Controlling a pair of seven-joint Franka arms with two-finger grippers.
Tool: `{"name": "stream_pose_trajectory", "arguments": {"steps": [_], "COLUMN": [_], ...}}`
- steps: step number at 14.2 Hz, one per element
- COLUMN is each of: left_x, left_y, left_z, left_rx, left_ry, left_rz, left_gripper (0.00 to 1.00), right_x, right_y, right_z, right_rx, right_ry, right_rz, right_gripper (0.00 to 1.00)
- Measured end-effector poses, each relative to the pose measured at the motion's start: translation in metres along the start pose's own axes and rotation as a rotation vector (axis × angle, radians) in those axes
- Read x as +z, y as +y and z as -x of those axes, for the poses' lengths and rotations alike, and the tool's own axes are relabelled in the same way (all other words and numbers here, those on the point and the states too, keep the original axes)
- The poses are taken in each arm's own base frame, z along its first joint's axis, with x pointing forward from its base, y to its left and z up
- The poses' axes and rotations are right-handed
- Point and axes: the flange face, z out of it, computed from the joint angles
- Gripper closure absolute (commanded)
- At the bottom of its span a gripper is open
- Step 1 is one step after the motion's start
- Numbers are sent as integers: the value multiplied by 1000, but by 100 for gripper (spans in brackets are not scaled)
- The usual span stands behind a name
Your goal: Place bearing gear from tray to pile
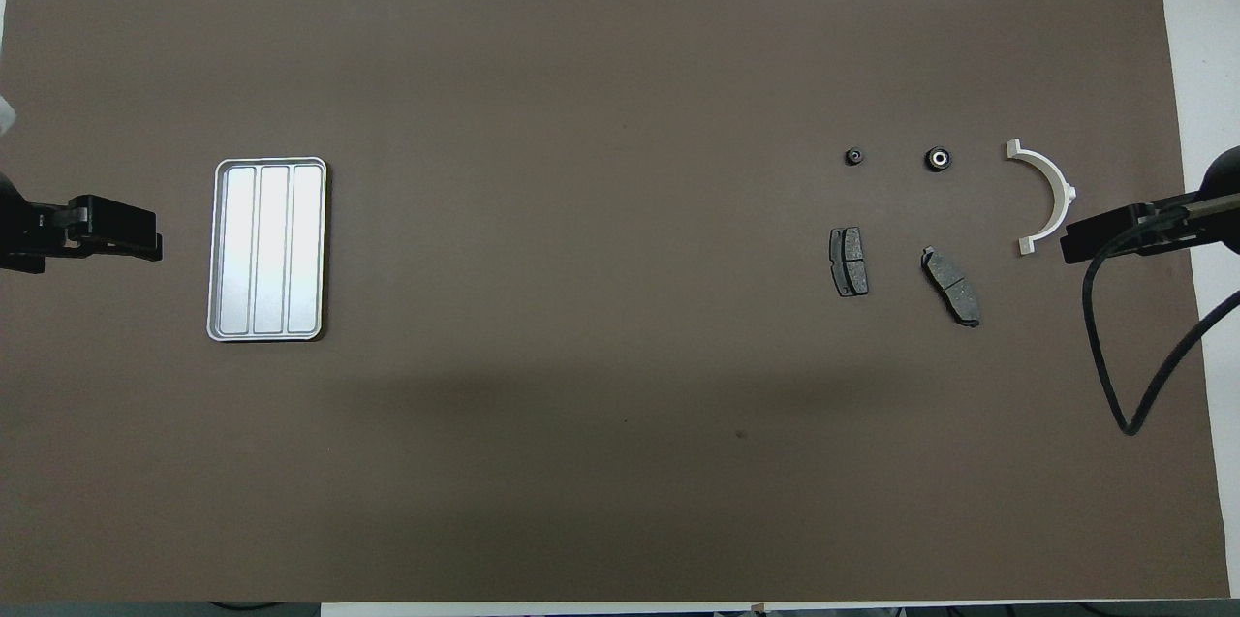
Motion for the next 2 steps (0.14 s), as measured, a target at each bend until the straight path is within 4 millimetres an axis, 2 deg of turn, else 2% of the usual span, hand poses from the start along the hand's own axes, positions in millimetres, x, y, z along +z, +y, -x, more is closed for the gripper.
{"name": "stream_pose_trajectory", "arguments": {"steps": [2], "left_x": [0], "left_y": [0], "left_z": [0], "left_rx": [0], "left_ry": [0], "left_rz": [0], "left_gripper": [0], "right_x": [0], "right_y": [0], "right_z": [0], "right_rx": [0], "right_ry": [1], "right_rz": [-1], "right_gripper": [0]}}
